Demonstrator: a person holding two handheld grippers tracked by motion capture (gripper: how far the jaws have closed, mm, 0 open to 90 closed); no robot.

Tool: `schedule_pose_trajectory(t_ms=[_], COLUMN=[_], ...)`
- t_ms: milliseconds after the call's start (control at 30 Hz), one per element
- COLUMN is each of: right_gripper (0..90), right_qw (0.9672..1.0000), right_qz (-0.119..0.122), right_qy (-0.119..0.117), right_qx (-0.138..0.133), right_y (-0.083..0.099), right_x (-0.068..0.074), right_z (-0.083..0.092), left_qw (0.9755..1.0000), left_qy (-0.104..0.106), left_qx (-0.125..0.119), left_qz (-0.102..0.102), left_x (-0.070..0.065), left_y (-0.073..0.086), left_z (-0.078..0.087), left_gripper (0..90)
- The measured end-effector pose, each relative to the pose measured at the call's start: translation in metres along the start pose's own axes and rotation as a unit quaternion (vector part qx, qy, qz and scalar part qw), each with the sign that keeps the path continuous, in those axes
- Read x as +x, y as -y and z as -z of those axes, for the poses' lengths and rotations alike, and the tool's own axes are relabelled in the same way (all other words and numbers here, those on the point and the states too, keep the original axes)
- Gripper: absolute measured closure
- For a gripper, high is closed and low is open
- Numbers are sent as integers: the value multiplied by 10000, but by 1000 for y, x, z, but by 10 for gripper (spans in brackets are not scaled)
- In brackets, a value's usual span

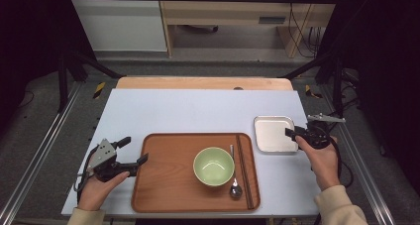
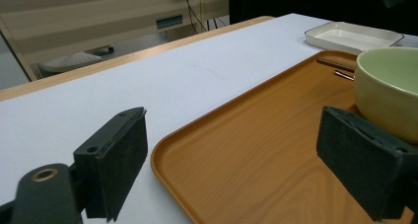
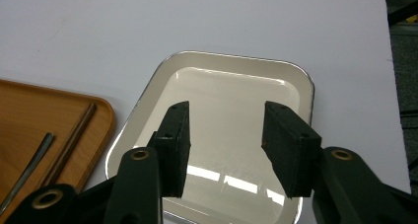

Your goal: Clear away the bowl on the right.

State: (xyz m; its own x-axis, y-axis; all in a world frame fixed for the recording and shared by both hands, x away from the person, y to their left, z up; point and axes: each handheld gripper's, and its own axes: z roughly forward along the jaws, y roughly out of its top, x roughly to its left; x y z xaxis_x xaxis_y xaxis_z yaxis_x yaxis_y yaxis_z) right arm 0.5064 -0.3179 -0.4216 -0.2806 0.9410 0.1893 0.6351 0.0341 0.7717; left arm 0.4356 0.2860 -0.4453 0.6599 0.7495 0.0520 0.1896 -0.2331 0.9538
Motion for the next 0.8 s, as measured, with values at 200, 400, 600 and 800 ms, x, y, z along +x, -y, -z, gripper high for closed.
schedule_pose_trajectory(t_ms=[200, 400, 600, 800], right_gripper=[480, 413, 322, 263], right_qw=[10000, 9999, 9996, 9995], right_qz=[-25, 15, -16, -22], right_qy=[82, 146, 282, 300], right_qx=[-18, -71, -63, -63], right_y=[2, 3, 5, 10], right_x=[-5, -10, -17, -22], right_z=[0, 0, -2, -5], left_qw=[10000, 10000, 10000, 10000], left_qy=[6, 2, 3, 0], left_qx=[9, 14, 16, 0], left_qz=[-8, -8, -7, -5], left_x=[0, 0, 0, 0], left_y=[0, 1, 1, 1], left_z=[0, -1, -1, -1], left_gripper=[119, 119, 119, 118])
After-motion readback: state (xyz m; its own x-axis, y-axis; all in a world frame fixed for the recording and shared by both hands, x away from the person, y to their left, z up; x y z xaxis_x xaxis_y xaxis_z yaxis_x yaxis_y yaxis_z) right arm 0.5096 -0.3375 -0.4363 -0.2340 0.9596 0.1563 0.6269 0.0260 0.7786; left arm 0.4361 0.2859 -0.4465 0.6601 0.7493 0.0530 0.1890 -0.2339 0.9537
